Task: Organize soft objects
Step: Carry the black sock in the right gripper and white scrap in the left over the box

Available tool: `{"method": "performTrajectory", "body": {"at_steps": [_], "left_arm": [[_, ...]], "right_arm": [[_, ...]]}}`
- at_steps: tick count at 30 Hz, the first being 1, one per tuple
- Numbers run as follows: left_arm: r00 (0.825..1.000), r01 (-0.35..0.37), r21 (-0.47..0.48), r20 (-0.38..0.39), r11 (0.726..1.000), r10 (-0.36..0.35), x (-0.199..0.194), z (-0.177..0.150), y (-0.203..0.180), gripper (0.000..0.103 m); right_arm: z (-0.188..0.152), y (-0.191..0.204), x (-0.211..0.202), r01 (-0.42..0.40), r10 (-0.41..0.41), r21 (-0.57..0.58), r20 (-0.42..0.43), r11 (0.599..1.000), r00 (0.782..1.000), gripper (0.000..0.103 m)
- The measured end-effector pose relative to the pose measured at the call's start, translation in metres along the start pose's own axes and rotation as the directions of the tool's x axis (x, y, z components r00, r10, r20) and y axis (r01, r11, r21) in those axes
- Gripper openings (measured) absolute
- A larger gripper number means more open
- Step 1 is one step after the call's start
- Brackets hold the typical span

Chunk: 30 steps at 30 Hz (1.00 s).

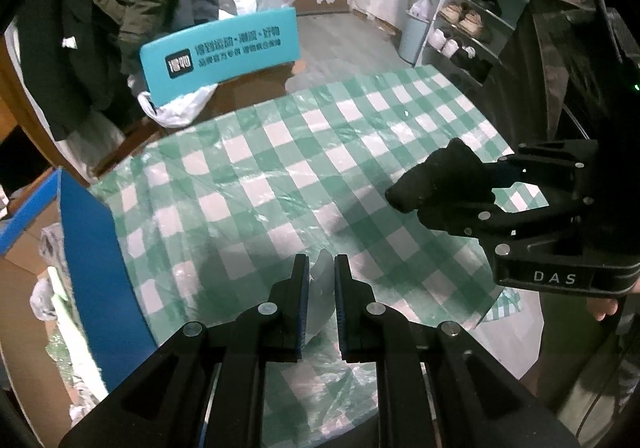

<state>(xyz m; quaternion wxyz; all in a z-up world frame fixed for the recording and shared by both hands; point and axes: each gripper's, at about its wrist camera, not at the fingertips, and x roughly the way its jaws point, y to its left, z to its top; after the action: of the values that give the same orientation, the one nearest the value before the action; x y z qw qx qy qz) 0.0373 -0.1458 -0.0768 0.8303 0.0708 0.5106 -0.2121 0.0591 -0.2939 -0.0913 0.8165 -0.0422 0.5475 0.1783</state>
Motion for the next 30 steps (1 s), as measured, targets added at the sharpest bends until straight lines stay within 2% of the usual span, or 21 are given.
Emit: {"method": "performTrajectory", "body": {"at_steps": [16, 30], "left_arm": [[0.998, -0.047, -0.033, 0.040, 0.998, 0.048, -0.029, 0.001, 0.023, 0.012], [0.993, -0.075, -0.087, 0.081, 0.993, 0.082, -0.056, -0.003, 0.052, 0.012]], "right_arm": [[0.021, 0.026, -0.028, -0.018, 0.021, -0.044, 0.066, 0.999, 0.998, 0.045], [0.041, 0.063, -0.032, -0.034, 0.043, -0.101, 0.081, 0.994, 0.996, 0.045]]}}
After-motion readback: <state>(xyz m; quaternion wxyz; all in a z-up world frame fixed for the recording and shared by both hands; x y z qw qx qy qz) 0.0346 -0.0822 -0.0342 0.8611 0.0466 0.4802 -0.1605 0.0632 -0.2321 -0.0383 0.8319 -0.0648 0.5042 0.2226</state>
